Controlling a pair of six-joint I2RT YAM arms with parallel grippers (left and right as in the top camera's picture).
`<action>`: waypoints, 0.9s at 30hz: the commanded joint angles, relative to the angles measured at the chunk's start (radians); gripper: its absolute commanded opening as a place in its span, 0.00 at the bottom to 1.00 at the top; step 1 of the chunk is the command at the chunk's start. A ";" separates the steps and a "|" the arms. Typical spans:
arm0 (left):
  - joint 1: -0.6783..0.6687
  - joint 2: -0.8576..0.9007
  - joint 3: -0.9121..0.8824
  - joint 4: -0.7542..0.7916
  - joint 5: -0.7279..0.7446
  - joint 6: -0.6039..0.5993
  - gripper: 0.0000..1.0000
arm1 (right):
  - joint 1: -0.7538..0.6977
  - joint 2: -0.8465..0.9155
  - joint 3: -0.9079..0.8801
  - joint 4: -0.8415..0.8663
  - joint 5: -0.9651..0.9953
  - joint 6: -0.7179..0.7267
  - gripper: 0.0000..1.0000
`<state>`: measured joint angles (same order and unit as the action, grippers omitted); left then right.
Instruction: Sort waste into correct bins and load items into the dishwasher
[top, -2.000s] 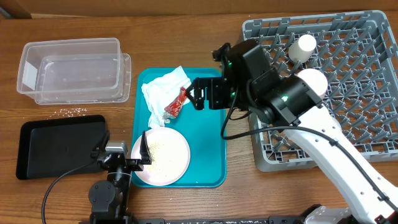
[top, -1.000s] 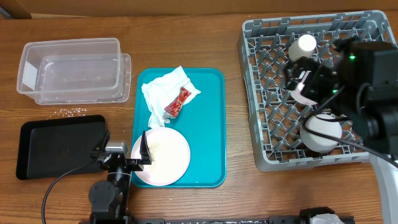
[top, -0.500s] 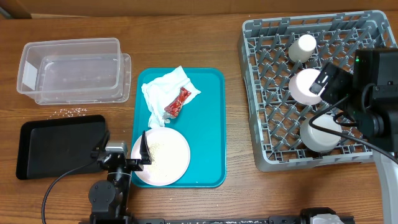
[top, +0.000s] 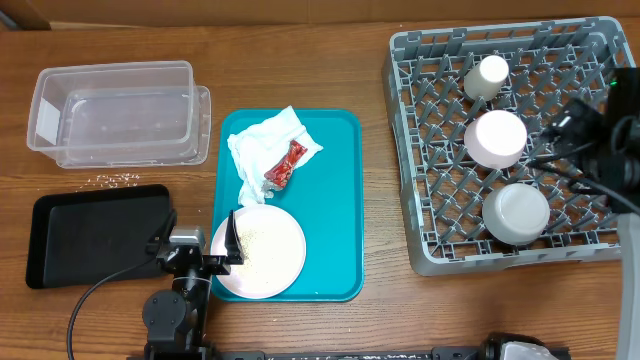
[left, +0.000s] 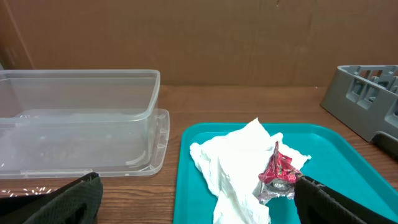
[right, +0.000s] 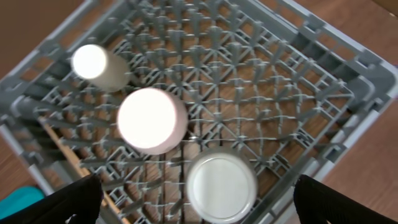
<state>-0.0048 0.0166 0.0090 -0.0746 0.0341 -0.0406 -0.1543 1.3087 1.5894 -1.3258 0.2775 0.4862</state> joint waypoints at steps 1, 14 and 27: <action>0.004 -0.011 -0.004 0.000 0.007 0.026 1.00 | -0.040 0.005 0.021 -0.009 0.013 0.009 1.00; 0.004 -0.011 -0.004 0.000 0.007 0.026 1.00 | -0.058 0.005 0.020 -0.023 -0.024 0.008 1.00; 0.004 -0.011 -0.004 0.000 0.007 0.026 1.00 | -0.058 0.005 0.020 -0.023 -0.025 0.008 1.00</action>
<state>-0.0048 0.0166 0.0090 -0.0742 0.0341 -0.0406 -0.2089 1.3178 1.5894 -1.3537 0.2581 0.4896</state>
